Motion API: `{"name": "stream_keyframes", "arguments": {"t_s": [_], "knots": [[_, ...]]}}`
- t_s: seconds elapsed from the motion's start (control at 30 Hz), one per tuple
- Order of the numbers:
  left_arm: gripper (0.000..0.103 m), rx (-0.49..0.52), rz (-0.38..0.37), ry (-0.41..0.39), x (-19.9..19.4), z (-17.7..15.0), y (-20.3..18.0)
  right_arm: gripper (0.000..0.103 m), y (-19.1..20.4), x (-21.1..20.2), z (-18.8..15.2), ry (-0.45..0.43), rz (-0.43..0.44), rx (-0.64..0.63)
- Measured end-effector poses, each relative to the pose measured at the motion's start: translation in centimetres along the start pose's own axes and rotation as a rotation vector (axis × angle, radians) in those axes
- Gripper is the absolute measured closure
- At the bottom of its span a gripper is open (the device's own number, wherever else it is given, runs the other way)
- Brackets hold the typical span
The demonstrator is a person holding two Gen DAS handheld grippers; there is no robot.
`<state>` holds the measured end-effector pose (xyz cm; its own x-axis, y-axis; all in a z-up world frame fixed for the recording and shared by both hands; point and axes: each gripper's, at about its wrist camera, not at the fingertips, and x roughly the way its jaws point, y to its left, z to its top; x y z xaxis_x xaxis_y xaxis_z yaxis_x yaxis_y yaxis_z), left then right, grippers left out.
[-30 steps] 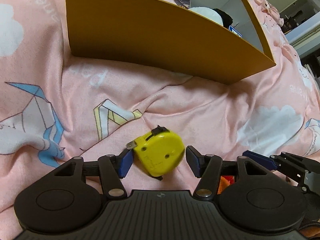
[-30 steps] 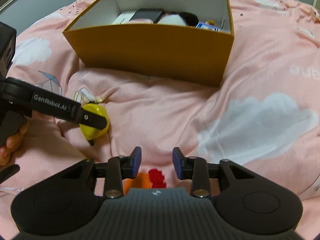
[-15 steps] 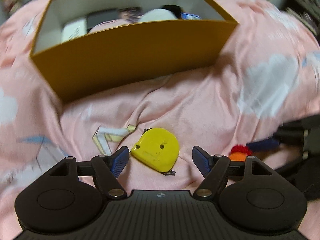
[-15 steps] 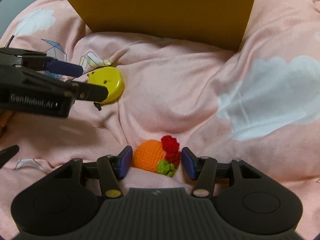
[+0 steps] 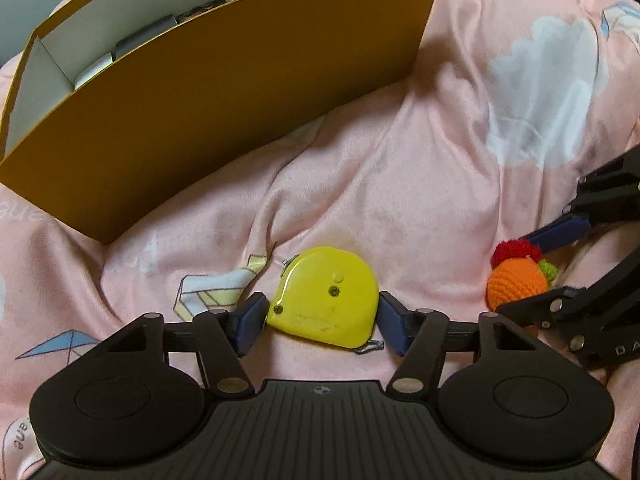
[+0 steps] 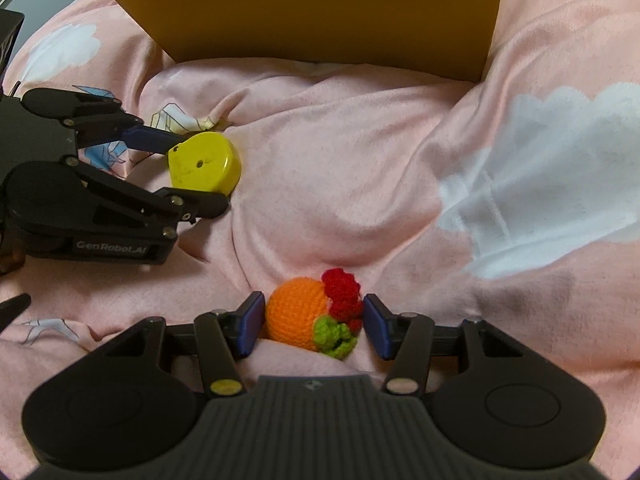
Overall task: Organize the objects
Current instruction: 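Grasp the yellow tape measure with the left gripper while the right grasps the crocheted orange, then carry the tape measure with the left gripper while the right carries the orange over the shoebox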
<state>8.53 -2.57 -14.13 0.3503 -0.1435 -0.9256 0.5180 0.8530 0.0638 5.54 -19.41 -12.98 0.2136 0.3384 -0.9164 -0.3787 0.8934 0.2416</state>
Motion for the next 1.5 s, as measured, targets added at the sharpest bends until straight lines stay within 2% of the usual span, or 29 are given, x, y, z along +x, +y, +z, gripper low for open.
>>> {"name": "stream_keyframes", "arguments": {"t_s": [0.03,0.2,0.33,0.47,0.63,0.97,1.13,1.27,1.5], "knots": [[0.036,-0.007,-0.007,-0.001,0.0,0.0,0.1,0.047,0.0,0.0,0.0,0.000,0.002,0.001],[0.036,-0.020,-0.002,-0.013,-0.2,-0.4,-0.1,0.048,0.0,0.1,-0.2,-0.002,0.003,0.000],[0.037,-0.099,-0.032,-0.037,-0.7,-0.9,0.6,0.048,0.2,-0.3,-0.3,-0.016,-0.007,-0.008],[0.038,-0.207,-0.081,-0.078,-1.9,-1.6,1.8,0.049,0.2,-1.6,-0.3,-0.074,-0.038,-0.011],[0.040,-0.270,-0.118,-0.149,-3.8,-1.2,2.9,0.049,0.5,-3.5,0.4,-0.156,-0.076,-0.030],[0.040,-0.321,-0.172,-0.292,-7.1,0.9,2.8,0.049,1.2,-7.6,3.2,-0.294,-0.123,-0.109],[0.040,-0.327,-0.190,-0.383,-9.6,2.4,3.0,0.049,2.5,-10.1,5.4,-0.381,-0.147,-0.199],[0.040,-0.320,-0.179,-0.451,-11.1,4.5,3.5,0.049,3.3,-11.9,7.2,-0.440,-0.190,-0.282],[0.040,-0.342,-0.196,-0.501,-10.9,8.6,4.6,0.049,3.1,-12.9,10.6,-0.481,-0.266,-0.398]]}}
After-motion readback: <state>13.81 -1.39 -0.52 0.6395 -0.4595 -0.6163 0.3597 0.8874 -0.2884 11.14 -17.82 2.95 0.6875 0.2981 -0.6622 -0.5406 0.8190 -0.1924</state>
